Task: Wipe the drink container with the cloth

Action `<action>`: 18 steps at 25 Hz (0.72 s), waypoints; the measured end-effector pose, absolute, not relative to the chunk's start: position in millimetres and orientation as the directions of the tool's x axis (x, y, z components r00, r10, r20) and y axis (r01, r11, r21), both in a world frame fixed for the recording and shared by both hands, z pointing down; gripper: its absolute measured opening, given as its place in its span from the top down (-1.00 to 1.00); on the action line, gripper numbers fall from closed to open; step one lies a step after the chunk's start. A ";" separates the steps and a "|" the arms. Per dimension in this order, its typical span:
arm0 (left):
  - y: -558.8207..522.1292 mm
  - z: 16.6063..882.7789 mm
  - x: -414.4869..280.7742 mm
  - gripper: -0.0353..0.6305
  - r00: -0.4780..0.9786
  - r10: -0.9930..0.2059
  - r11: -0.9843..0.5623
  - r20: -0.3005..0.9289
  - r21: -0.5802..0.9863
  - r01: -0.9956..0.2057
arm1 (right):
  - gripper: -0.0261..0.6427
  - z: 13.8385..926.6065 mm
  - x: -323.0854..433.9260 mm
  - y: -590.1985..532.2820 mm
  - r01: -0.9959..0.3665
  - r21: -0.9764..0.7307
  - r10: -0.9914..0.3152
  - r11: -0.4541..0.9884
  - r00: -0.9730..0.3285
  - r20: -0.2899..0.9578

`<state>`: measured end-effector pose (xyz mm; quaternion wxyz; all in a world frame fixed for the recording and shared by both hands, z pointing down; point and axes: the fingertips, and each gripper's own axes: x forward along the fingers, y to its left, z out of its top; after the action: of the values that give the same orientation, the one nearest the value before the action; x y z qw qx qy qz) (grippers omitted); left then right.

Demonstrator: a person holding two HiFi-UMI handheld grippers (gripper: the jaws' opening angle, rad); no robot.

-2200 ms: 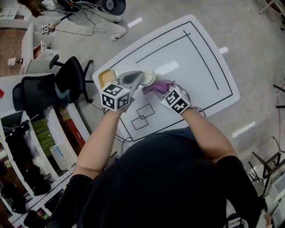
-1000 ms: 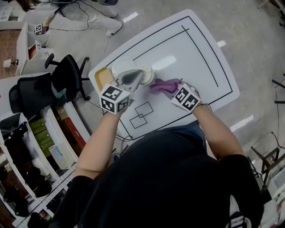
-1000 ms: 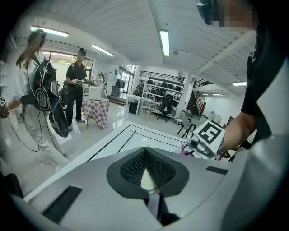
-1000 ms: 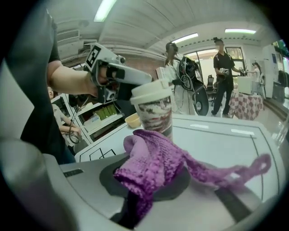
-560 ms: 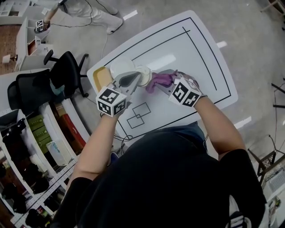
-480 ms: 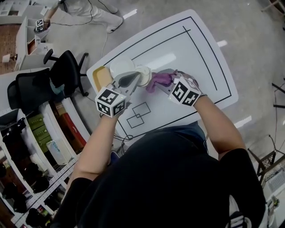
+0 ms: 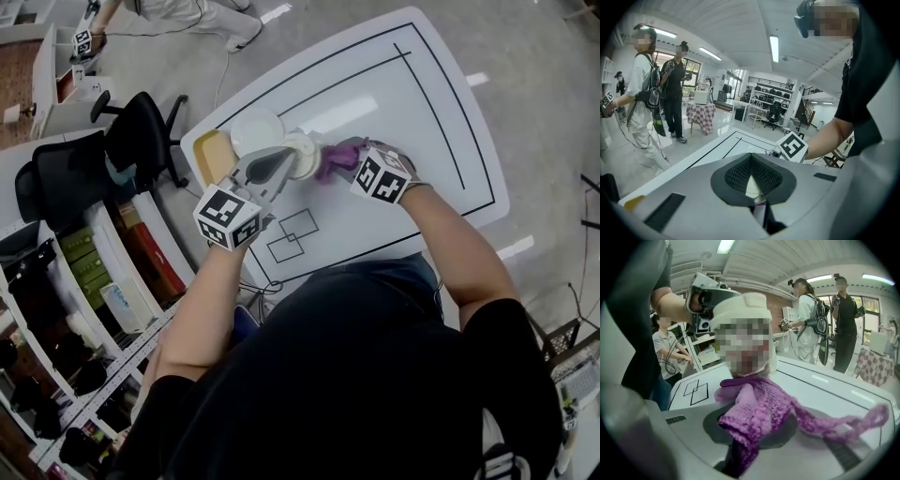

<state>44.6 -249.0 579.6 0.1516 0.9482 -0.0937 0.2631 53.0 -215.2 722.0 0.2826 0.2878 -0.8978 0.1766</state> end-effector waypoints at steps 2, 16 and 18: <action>-249.2 580.2 45.5 0.83 0.845 -0.100 -0.936 0.525 0.238 -0.259 | 0.69 737.2 54.3 -216.7 -0.615 -0.164 -0.398 0.771 -0.666 0.631; -250.9 579.3 45.1 0.83 0.850 -0.102 -0.939 0.518 0.232 -0.254 | 0.69 711.0 93.5 -221.4 -0.585 -0.176 -0.381 0.792 -0.698 0.607; -251.0 579.7 45.0 0.83 0.850 -0.098 -0.940 0.518 0.231 -0.250 | 0.69 696.9 99.5 -225.4 -0.570 -0.174 -0.381 0.803 -0.715 0.586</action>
<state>45.0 -251.0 579.7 0.1466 0.9504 -0.0914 0.2586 99.5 -225.4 696.9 0.2723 0.2613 -0.9096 0.1737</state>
